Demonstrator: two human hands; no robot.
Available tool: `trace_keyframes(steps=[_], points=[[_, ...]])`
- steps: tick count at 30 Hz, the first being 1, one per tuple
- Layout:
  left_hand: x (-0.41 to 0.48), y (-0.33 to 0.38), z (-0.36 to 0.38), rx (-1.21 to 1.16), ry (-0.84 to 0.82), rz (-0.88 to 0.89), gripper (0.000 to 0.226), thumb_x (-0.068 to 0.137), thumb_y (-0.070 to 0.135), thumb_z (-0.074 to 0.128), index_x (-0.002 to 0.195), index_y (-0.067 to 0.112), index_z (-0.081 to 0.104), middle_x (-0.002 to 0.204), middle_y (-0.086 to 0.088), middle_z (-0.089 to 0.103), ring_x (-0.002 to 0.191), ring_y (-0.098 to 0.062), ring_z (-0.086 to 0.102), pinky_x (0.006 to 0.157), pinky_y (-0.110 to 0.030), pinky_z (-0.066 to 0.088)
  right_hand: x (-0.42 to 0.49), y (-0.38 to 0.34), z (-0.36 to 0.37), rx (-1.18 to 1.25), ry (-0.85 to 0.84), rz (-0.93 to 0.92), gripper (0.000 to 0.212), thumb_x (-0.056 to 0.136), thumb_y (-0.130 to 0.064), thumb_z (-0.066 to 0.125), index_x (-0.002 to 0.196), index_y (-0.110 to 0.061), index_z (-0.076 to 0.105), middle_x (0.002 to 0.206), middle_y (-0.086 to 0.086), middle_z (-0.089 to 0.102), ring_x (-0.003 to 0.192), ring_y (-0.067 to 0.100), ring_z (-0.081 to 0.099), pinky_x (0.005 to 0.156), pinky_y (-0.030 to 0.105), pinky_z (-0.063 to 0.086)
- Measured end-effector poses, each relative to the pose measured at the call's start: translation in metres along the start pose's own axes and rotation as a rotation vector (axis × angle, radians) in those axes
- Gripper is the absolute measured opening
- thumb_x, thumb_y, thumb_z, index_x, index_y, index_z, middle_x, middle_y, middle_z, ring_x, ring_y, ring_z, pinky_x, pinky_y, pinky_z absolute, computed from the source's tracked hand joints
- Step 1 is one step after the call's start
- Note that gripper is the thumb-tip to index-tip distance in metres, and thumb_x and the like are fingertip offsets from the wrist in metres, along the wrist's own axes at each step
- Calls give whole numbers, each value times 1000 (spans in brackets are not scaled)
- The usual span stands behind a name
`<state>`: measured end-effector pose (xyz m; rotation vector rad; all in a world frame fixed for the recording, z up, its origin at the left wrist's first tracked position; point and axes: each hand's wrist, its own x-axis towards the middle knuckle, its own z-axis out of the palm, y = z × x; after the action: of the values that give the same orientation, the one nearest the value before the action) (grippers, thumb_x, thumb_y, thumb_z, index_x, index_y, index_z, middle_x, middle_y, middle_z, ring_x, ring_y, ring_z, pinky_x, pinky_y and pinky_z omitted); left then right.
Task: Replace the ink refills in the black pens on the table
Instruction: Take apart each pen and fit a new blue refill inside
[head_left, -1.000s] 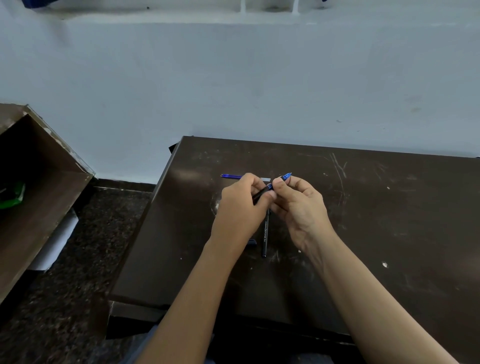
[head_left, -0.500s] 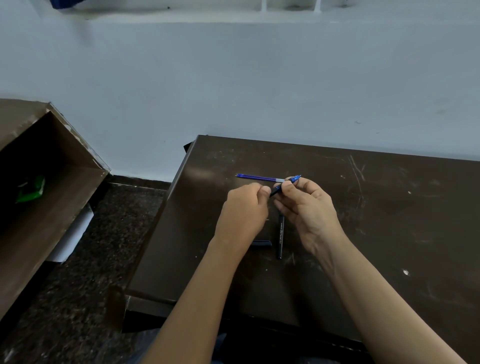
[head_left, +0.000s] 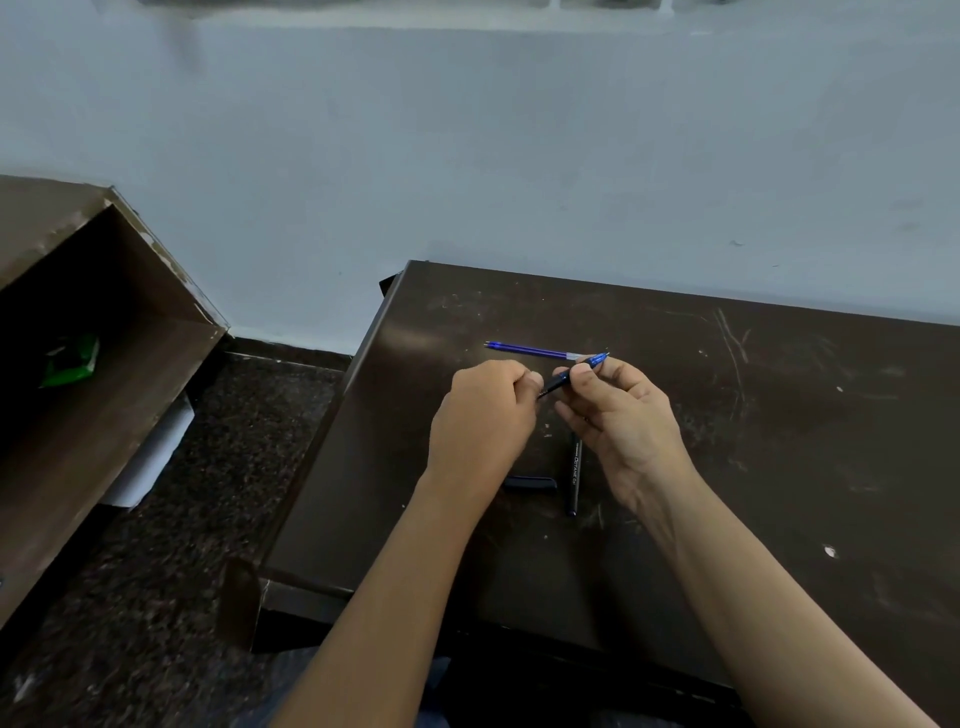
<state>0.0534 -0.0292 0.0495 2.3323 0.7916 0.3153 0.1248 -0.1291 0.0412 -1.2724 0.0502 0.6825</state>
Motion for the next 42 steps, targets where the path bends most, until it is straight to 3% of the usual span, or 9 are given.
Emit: trace_keyframes(steps=[3, 9, 16, 19, 23, 27, 31, 35, 42], points=[[-2, 0, -3, -109, 34, 19, 6, 84, 20, 67, 85, 19, 61, 74, 8, 61, 66, -6, 58, 62, -22, 51, 0, 1, -1, 10, -12, -4, 19, 91, -7, 59, 109, -1, 61, 88, 7, 71, 73, 9, 70, 71, 25, 59], [0, 0, 3, 2, -51, -10, 27, 98, 30, 42, 80, 18, 57, 72, 5, 59, 67, -8, 54, 52, -15, 33, 1, 1, -1, 10, -17, -11, 19, 92, -7, 59, 110, -2, 61, 93, 9, 72, 77, 11, 70, 75, 25, 59], [-2, -1, -1, -77, -11, 19, 9, 87, 27, 63, 91, 19, 63, 78, 10, 62, 67, -2, 56, 58, -12, 38, 1, 1, -1, 27, -34, -13, 12, 91, -6, 60, 102, -3, 62, 83, 5, 71, 71, 9, 70, 70, 24, 58], [0, 0, 1, -37, -108, -36, 24, 97, 32, 44, 82, 20, 59, 77, 6, 64, 67, -4, 57, 58, -15, 40, 0, 2, 0, -10, -39, -23, 6, 90, -8, 60, 95, -8, 65, 84, 5, 72, 74, 11, 70, 72, 23, 58], [0, -1, -2, -146, -179, -51, 28, 98, 21, 42, 90, 14, 68, 88, -3, 72, 80, -11, 67, 80, -26, 54, 1, 3, 0, -10, -58, -24, 7, 91, -8, 59, 94, -7, 66, 81, 4, 74, 67, 12, 71, 62, 21, 57], [2, 0, -4, -184, -293, -89, 30, 99, 27, 40, 84, 20, 64, 75, 10, 66, 61, 1, 52, 60, -17, 37, 5, 0, -1, 128, -185, 8, 23, 95, 1, 47, 103, -10, 64, 102, 3, 73, 80, 13, 70, 62, 23, 56], [0, 5, -6, -288, -435, -150, 31, 101, 27, 36, 88, 19, 62, 86, 1, 70, 64, -2, 49, 71, -27, 41, 8, -3, -6, 152, -280, 14, 27, 94, 1, 47, 105, -12, 66, 104, 3, 75, 93, 16, 71, 58, 26, 54], [0, 8, -11, -239, -385, -137, 29, 101, 22, 39, 100, 12, 66, 90, -1, 69, 66, -1, 51, 81, -25, 42, 6, -1, -8, 133, -218, -17, 16, 87, 1, 58, 97, -7, 67, 85, 3, 76, 74, 15, 70, 66, 25, 58], [1, 14, -18, -76, -387, -140, 26, 100, 15, 40, 102, 10, 65, 102, -9, 70, 89, -14, 58, 90, -28, 42, 3, 7, -1, 85, -112, -37, 23, 70, -11, 74, 92, -7, 71, 79, 5, 74, 76, 16, 69, 83, 29, 56]])
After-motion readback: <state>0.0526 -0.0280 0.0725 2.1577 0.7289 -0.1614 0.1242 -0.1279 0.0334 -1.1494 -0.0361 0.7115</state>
